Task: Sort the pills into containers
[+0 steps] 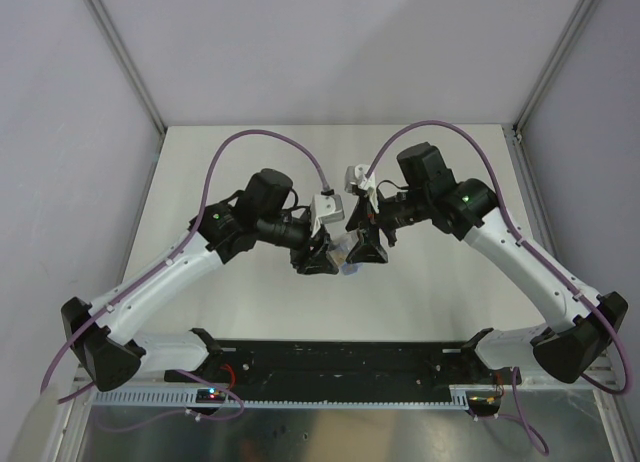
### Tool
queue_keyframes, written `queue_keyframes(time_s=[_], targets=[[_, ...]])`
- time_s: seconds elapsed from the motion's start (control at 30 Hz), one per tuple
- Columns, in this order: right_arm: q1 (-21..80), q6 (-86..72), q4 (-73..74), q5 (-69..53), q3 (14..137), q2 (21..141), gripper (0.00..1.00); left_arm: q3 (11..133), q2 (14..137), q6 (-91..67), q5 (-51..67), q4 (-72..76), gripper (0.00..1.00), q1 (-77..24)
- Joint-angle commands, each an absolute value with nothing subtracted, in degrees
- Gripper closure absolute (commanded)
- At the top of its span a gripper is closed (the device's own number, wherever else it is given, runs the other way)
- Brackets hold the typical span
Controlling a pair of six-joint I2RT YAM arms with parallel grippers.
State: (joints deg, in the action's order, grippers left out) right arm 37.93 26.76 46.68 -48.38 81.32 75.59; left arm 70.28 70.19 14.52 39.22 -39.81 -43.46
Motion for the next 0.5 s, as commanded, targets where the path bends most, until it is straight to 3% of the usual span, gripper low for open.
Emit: queue_keyframes(time_s=[0.0,0.33,0.4,0.47], targets=[[38.3,26.3,44.7,-47.8,80.9,75.6,0.19,71.6,69.6,12.8,41.8,-37.2,1.0,-42.9],[38.3,26.3,44.6,-48.5,80.4,75.9,0.27,70.3,68.6,12.4,42.3,-36.1,1.0,-42.3],[38.3,26.1,44.4,-48.9,80.4,75.9,0.34,70.1,68.6,12.3,42.2,-36.1,1.0,-42.3],[38.2,26.2,44.4,-49.3,80.4,76.0,0.47,69.8,68.6,12.4,42.1,-36.0,1.0,-42.3]])
